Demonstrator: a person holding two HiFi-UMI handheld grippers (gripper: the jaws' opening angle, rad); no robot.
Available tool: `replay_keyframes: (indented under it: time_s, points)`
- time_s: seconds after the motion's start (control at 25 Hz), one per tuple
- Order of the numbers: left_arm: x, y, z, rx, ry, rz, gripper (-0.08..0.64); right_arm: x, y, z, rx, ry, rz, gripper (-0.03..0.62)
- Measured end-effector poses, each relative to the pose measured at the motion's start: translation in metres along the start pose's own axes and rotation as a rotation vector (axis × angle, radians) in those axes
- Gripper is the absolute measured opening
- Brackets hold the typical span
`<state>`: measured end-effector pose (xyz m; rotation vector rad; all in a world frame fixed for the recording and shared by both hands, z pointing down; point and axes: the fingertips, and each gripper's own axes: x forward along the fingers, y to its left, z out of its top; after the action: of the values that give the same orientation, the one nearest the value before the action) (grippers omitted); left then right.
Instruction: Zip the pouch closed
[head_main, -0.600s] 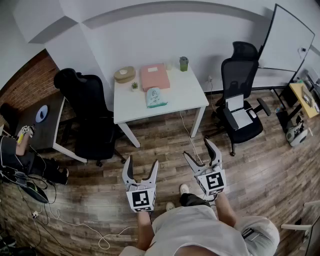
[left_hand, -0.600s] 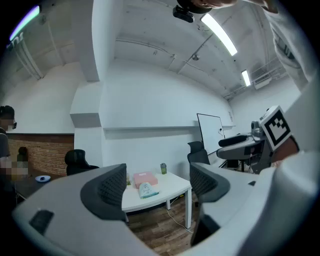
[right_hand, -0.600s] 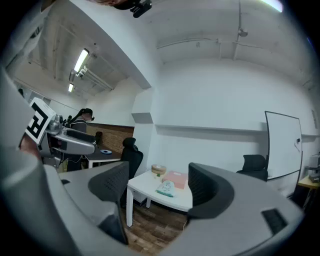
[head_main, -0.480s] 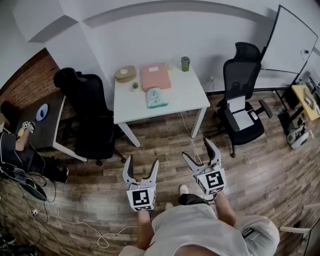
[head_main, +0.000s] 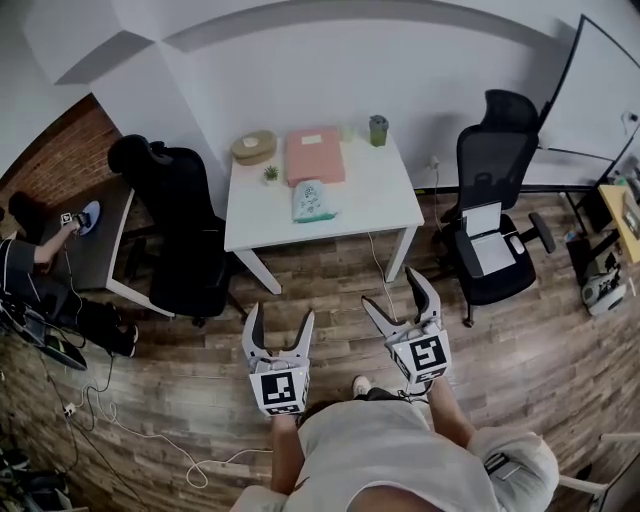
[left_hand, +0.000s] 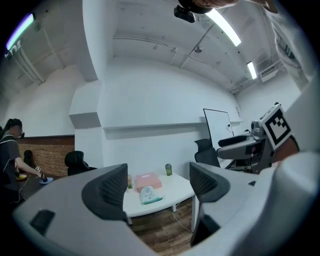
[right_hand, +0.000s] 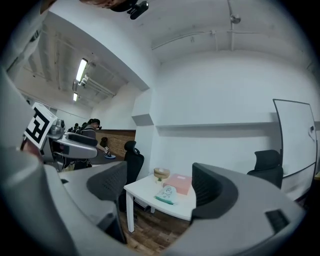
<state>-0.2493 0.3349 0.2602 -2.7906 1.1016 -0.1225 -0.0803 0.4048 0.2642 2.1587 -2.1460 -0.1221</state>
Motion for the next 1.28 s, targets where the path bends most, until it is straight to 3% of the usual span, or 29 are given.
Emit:
replay_keyframes:
  time_s: [0.64, 1.28]
  points:
    - [0.081, -0.001, -0.001, 0.002, -0.004, -0.002, 0.383, 0.059, -0.050, -0.010, -0.008, 0.001, 0.020, 0.402]
    - [0.174, 0.059, -0.012, -0.014, -0.010, -0.045, 0.380, 0.162, -0.073, -0.014, -0.030, 0.032, -0.009, 0.402]
